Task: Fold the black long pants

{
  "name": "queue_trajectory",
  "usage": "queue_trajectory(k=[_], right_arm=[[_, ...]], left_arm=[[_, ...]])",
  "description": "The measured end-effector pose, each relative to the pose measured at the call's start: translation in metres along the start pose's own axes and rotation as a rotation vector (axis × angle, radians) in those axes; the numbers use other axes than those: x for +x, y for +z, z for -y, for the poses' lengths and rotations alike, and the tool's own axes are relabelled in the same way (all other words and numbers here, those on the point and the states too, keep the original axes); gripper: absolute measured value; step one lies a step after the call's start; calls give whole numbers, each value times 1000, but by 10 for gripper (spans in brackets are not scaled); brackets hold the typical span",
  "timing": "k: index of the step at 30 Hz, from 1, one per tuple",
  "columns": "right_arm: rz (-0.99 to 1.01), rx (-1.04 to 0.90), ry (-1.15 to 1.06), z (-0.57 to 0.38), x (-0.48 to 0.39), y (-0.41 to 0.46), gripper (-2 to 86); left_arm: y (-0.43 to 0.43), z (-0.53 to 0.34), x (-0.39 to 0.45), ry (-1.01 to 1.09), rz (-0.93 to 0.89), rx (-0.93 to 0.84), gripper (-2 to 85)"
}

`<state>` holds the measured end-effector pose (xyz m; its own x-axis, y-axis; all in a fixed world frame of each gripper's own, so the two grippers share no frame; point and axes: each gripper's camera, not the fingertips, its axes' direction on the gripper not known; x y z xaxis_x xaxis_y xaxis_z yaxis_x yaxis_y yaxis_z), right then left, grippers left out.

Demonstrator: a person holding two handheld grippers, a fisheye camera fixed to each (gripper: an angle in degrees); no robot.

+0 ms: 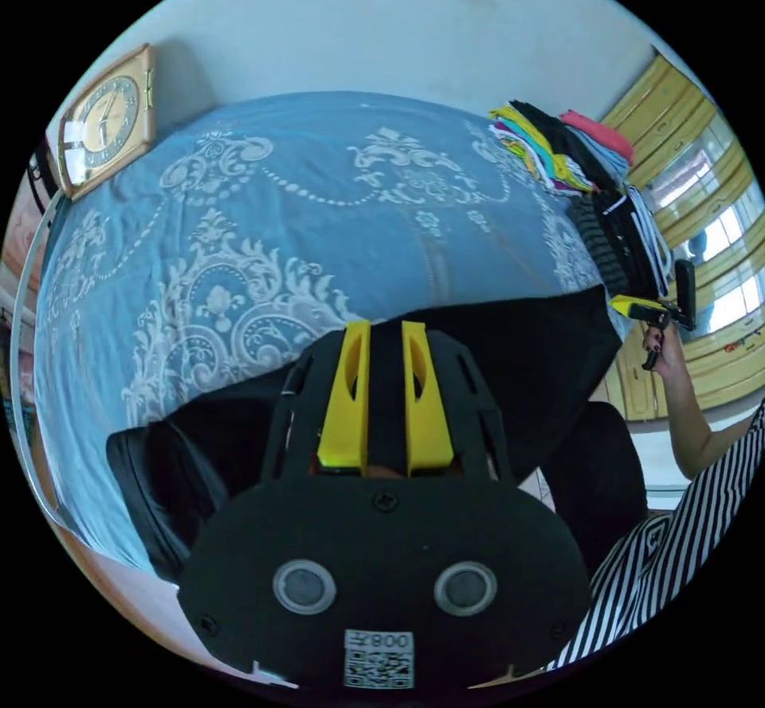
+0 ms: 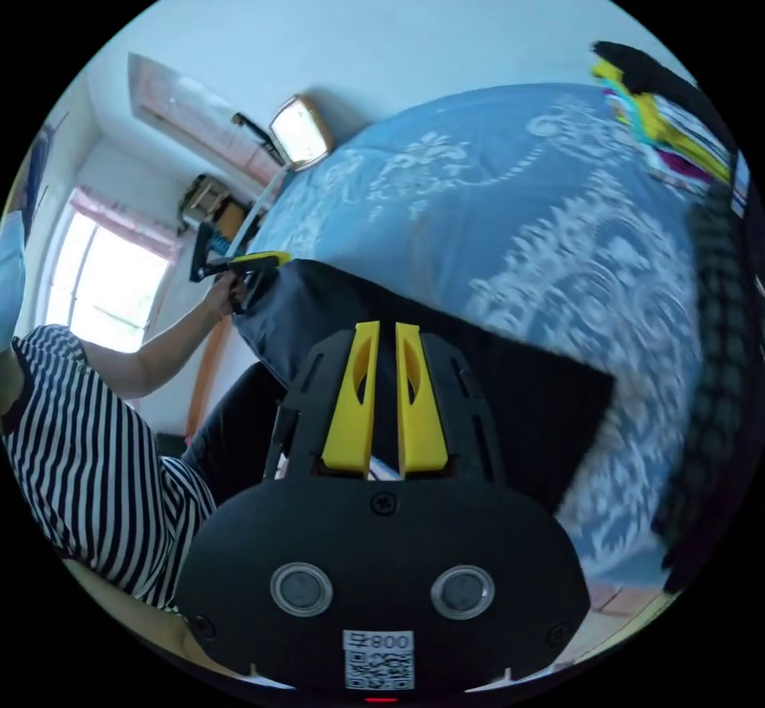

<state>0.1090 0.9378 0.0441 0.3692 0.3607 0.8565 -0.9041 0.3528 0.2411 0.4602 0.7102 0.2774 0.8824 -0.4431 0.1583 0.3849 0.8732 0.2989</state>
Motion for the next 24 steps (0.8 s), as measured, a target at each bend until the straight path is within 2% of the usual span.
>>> queue_trajectory(k=[3, 7, 13, 15, 20, 24], right_arm=[[84, -59, -99, 46, -12, 60, 49], [189, -163, -209, 94, -33, 138, 66], [174, -384, -322, 105, -58, 249, 67], [159, -418, -329, 96, -60, 268, 61], [144, -364, -325, 75, -59, 277, 53], [82, -350, -349, 56, -68, 293, 53]], left_arm=[[-5, 21, -14, -8, -28, -101, 31], [-44, 22, -1, 35, -30, -55, 8], [-105, 21, 16, 47, -35, -35, 6], [-123, 30, 18, 49, -45, -35, 9], [-185, 78, 19, 75, -87, 47, 49], [-203, 121, 20, 113, -81, -19, 79]])
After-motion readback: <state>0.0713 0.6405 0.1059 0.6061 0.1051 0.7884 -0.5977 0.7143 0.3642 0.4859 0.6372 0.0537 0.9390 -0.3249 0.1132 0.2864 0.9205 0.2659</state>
